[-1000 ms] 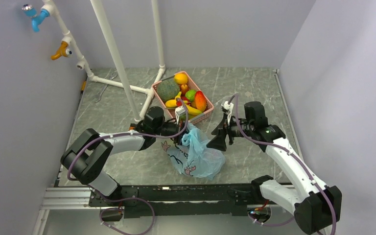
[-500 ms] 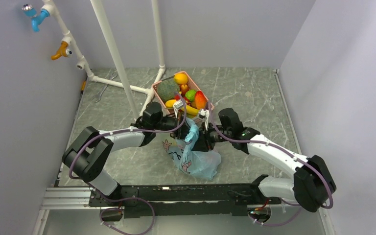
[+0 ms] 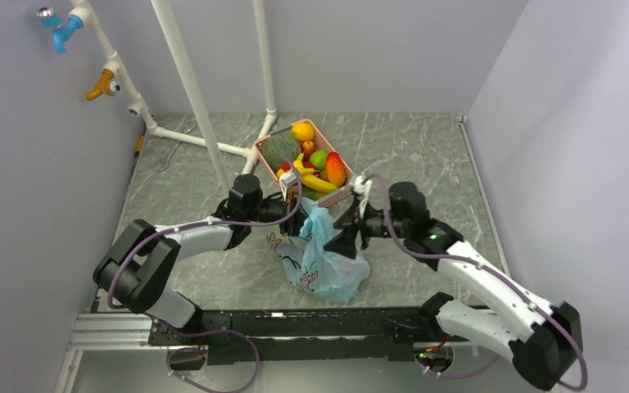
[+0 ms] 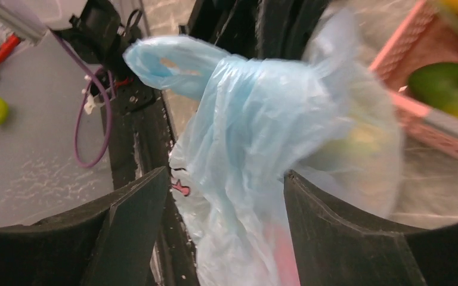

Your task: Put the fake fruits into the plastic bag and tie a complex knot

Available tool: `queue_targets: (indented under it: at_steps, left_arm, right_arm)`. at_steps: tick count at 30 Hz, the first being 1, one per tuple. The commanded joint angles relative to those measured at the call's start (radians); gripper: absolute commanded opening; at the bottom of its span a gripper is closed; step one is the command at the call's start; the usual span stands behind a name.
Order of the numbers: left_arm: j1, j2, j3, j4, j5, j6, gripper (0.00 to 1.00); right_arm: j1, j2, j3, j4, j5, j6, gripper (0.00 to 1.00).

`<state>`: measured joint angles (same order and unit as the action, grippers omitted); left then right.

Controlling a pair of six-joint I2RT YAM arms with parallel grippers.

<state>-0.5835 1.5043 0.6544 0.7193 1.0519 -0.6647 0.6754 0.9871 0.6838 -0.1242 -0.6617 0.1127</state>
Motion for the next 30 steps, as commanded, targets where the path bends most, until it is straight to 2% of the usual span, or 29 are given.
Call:
queue_targets:
  at_steps: [1,3,5,7,9,11,16,18,26,30]
  left_arm:
    - [-0.003,-0.011,-0.011,0.015,-0.011,0.018,0.00]
    - [-0.005,-0.006,-0.006,0.018,-0.009,0.015,0.00]
    - [-0.008,0.001,-0.003,0.021,-0.007,0.011,0.00]
    - [-0.012,0.010,0.000,0.040,-0.002,-0.004,0.00]
    - [-0.020,0.014,0.004,0.045,0.004,-0.010,0.00]
    - [-0.030,0.012,0.012,0.024,0.009,0.005,0.00]
    - [-0.052,0.034,0.019,0.051,0.000,-0.013,0.00]
    - [-0.059,0.049,0.032,0.053,0.000,-0.014,0.00]
    - [-0.078,0.092,0.057,0.121,0.022,-0.062,0.00]
    - [-0.079,0.088,0.042,0.116,0.022,-0.064,0.00]
  right_arm:
    - [-0.168,-0.082,0.118,-0.192,-0.142,-0.140,0.72]
    - [-0.261,-0.085,0.129,-0.237,-0.198,-0.155,0.66]
    - [-0.322,-0.079,0.113,-0.231,-0.215,-0.151,0.54]
    - [-0.335,-0.040,0.092,-0.206,-0.216,-0.152,0.42]
    - [-0.332,0.007,0.078,-0.179,-0.244,-0.156,0.38]
    - [-0.322,0.048,0.067,-0.125,-0.274,-0.133,0.43]
    - [-0.199,0.127,0.065,-0.001,-0.240,-0.055,0.72]
    - [-0.150,0.153,0.064,0.063,-0.211,-0.014,0.79]
    - [-0.011,0.256,0.112,0.221,-0.025,0.097,0.86]
    - [0.009,0.261,0.155,0.203,-0.007,0.102,0.87]
